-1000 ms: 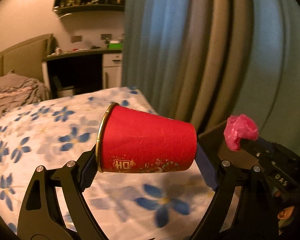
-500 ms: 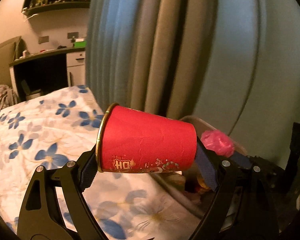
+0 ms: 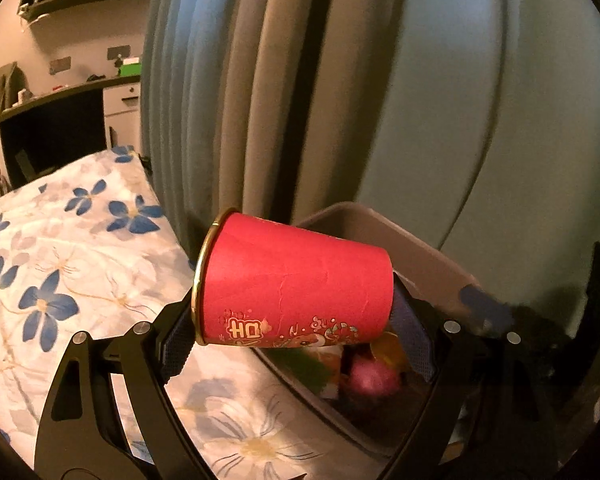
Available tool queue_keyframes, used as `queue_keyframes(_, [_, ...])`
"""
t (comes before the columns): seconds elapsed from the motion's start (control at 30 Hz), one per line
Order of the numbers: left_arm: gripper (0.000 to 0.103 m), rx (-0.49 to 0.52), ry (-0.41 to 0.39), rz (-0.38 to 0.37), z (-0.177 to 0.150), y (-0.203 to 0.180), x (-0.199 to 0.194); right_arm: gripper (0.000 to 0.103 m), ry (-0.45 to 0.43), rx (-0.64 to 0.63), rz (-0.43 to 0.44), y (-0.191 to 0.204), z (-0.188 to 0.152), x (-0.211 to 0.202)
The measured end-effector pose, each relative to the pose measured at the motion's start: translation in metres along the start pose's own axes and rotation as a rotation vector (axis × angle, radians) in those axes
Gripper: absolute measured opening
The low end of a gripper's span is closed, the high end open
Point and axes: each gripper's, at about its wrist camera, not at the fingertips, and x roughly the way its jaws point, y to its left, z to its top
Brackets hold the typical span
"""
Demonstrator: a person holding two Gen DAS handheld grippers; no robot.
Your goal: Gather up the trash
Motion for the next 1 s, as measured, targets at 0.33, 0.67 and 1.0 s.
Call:
queue_keyframes(0.33, [0.085, 0.016, 0.092, -0.043, -0.019, -0.021, 0.032, 0.075, -0.128, 0.072, -0.119, -0.02, 0.001, -0.04])
queue_keyframes(0.67, [0.093, 0.004, 0.081, -0.027, -0.023, -0.013, 0.019, 0.081, -0.169, 0.08, -0.098, -0.012, 0.005, -0.05])
queue_keyframes(1.0, [0.097, 0.046, 0.012, 0.12, -0.026, -0.005, -0.026, 0.088, -0.202, 0.027, -0.071, 0.013, 0.006, -0.062])
